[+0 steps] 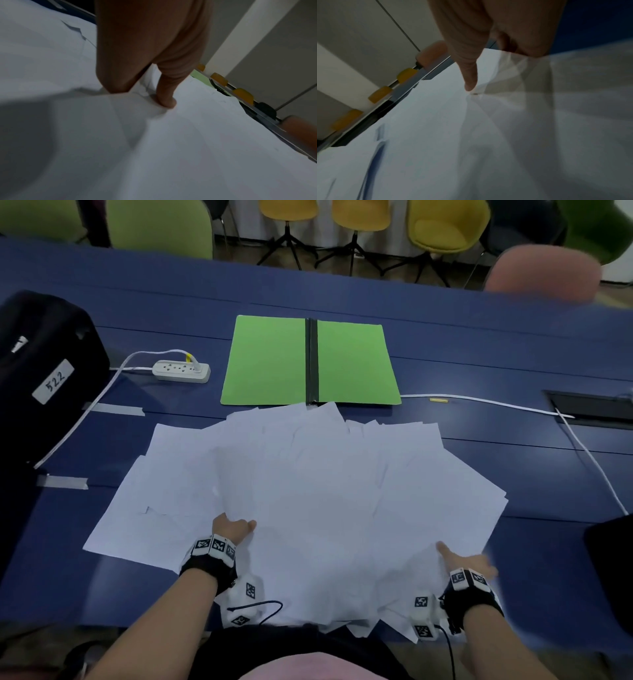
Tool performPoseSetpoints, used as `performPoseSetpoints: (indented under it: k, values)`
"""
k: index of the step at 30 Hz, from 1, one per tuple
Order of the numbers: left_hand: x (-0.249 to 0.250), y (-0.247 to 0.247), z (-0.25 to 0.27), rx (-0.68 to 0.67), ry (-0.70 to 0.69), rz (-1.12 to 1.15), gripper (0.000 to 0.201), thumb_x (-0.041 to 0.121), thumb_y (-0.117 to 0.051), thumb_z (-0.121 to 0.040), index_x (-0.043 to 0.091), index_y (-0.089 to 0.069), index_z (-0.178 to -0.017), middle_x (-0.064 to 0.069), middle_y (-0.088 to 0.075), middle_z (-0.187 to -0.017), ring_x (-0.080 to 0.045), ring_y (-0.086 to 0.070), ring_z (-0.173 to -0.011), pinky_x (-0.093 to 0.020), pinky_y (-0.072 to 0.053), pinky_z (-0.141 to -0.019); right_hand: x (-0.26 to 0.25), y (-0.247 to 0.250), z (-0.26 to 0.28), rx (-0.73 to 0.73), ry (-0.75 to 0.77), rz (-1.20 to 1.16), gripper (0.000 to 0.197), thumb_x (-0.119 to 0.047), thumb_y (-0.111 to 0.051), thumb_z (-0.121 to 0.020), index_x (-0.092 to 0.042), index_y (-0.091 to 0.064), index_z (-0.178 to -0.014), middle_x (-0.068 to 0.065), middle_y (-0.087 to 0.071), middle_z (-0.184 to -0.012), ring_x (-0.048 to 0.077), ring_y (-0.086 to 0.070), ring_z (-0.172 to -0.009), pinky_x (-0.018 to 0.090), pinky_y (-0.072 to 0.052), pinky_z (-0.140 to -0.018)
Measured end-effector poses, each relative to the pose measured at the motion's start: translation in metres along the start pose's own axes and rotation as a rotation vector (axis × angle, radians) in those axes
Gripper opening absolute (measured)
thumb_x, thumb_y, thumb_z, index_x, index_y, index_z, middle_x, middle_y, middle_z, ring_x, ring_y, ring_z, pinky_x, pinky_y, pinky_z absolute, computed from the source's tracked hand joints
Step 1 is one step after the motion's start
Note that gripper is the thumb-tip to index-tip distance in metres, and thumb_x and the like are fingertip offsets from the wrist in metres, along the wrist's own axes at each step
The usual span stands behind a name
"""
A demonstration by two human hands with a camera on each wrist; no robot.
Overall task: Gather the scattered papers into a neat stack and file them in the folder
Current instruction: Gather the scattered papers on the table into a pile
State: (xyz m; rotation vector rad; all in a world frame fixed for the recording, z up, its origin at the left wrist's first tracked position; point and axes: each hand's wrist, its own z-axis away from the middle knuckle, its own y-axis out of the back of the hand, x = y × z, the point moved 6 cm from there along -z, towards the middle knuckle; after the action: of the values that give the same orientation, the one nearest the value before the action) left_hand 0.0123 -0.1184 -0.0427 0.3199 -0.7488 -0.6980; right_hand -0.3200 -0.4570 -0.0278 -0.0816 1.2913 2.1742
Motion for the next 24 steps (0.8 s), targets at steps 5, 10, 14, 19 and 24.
performPoseSetpoints:
  k: [5,10,14,19,24]
  values:
    - [0.001,-0.004,0.001,0.023,-0.013,0.012,0.036,0.0,-0.06,-0.087,-0.011,-0.054,-0.12,-0.025,-0.059,-0.125,-0.038,-0.056,-0.117,-0.032,-0.045,-0.09,-0.022,-0.013,0.001,-0.203,0.198,-0.12,0.069,-0.002,-0.068,-0.081,0.0,-0.035,-0.141,0.019,-0.049,-0.14,0.034,-0.05,-0.125,0.039,-0.039,-0.102]
    - [0.001,-0.006,0.003,0.032,-0.01,0.034,0.035,-0.002,-0.058,-0.087,-0.011,-0.053,-0.121,-0.025,-0.059,-0.125,-0.038,-0.055,-0.117,-0.031,-0.043,-0.087,-0.024,-0.018,-0.002,-0.334,0.154,-0.197,0.037,-0.001,-0.07,-0.079,0.004,-0.061,-0.115,0.019,-0.063,-0.12,0.026,-0.056,-0.092,0.036,-0.045,-0.087]
    - [0.001,-0.006,0.005,0.042,-0.006,0.054,0.036,-0.001,-0.057,-0.087,-0.011,-0.052,-0.121,-0.025,-0.058,-0.127,-0.038,-0.055,-0.117,-0.031,-0.044,-0.088,-0.038,-0.014,0.004,-0.282,0.124,-0.201,0.023,-0.022,-0.071,-0.082,-0.004,-0.062,-0.093,0.02,-0.059,-0.12,0.032,-0.056,-0.099,0.035,-0.042,-0.083]
    - [0.004,-0.007,0.008,0.045,-0.011,0.055,0.038,-0.004,-0.055,-0.088,-0.013,-0.051,-0.124,-0.026,-0.055,-0.13,-0.038,-0.053,-0.121,-0.028,-0.04,-0.085,-0.046,-0.021,0.004,-0.191,0.025,-0.177,0.084,-0.034,-0.077,-0.074,0.004,-0.037,-0.137,0.02,-0.044,-0.141,0.036,-0.044,-0.129,0.042,-0.04,-0.103]
    - [0.004,-0.005,0.007,0.052,0.003,0.065,0.037,-0.003,-0.056,-0.088,-0.013,-0.051,-0.124,-0.026,-0.055,-0.13,-0.038,-0.053,-0.121,-0.032,-0.043,-0.09,-0.041,-0.04,0.003,-0.327,-0.031,-0.351,0.103,-0.034,-0.085,-0.062,-0.009,-0.028,-0.145,0.013,-0.049,-0.138,0.035,-0.054,-0.119,0.043,-0.042,-0.102]
